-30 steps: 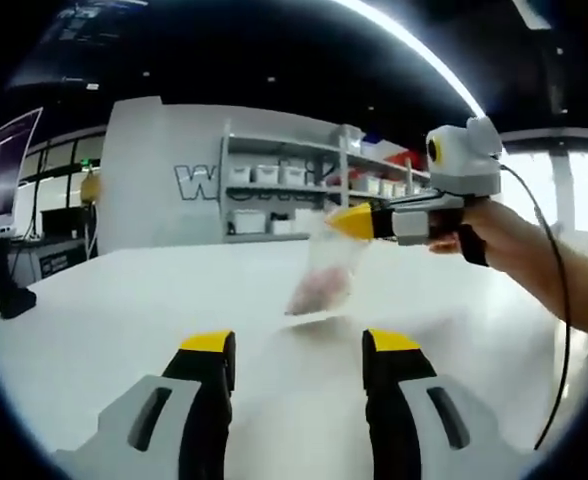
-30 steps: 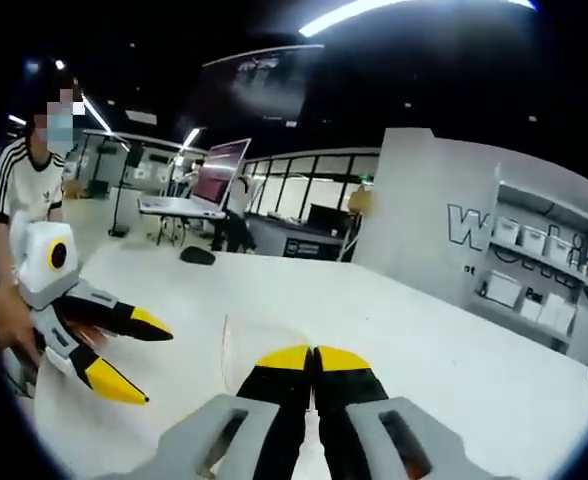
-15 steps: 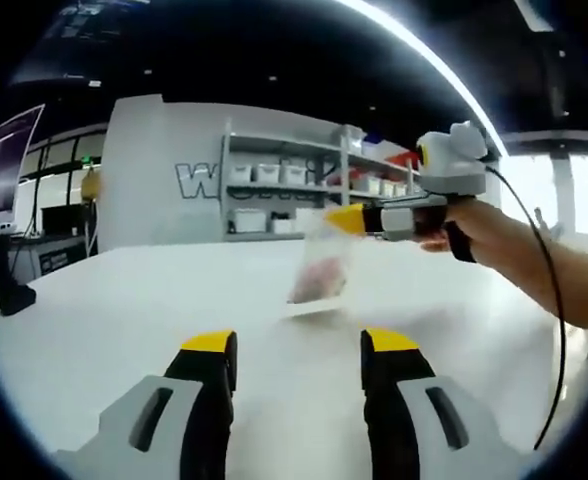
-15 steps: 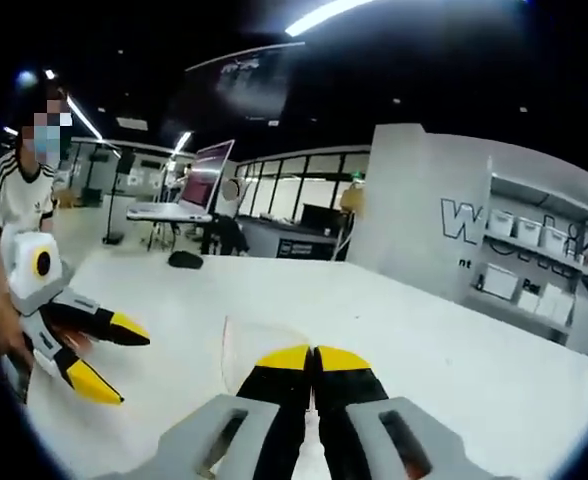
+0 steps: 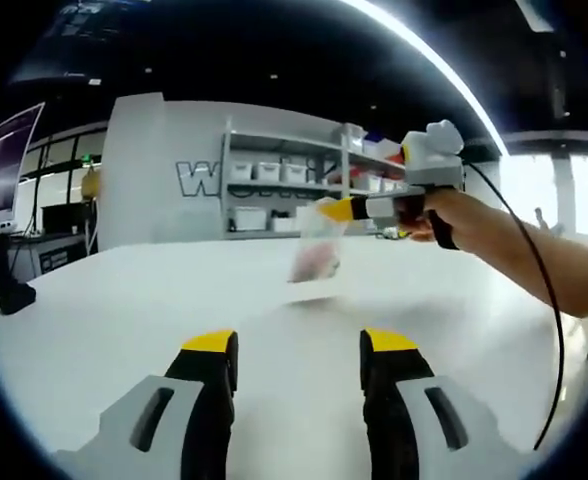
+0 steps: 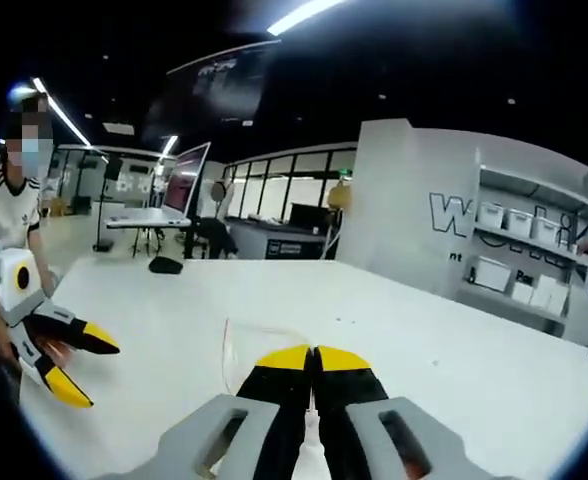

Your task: Open the resealable bag by pulling the two sides of the seal apart until the entire bag opening is separated and visibly accessible.

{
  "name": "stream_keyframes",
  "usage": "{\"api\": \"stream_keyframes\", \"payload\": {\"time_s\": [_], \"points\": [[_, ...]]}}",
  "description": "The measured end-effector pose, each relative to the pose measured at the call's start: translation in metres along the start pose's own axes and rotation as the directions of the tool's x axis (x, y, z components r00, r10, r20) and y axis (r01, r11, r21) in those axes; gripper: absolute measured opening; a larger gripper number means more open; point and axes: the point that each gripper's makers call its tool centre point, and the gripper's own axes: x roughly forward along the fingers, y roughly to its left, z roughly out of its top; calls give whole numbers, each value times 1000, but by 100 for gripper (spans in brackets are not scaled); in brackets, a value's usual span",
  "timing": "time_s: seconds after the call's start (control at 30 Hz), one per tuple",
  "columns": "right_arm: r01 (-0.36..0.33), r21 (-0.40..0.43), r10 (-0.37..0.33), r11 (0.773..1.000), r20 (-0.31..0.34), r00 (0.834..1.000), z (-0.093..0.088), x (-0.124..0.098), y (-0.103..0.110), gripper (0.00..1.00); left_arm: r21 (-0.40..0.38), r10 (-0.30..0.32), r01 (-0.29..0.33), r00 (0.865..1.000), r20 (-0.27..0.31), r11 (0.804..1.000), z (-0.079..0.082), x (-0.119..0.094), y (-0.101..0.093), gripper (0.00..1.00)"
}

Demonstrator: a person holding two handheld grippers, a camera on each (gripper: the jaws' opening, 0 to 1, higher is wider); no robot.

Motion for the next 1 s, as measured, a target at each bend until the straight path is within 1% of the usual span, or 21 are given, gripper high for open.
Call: {"api": "stream_keyframes", "payload": {"time_s": [0.23,0.6,1.0], "points": [[-3,13,4,1000,-7,1000,-4,8,-2,0,0,-3,3,1000,-4,1000,0,1,0,48],[-2,15,2,1000,-15,1000,-6,17,-8,0,-5,-4,4,1000,-5,1000,-1,0,0,48],[3,25,-3,1000,-23,1000,-10,29,-20,0,-4,-5,5,1000,-18,1000,-3,0,0,48]]}}
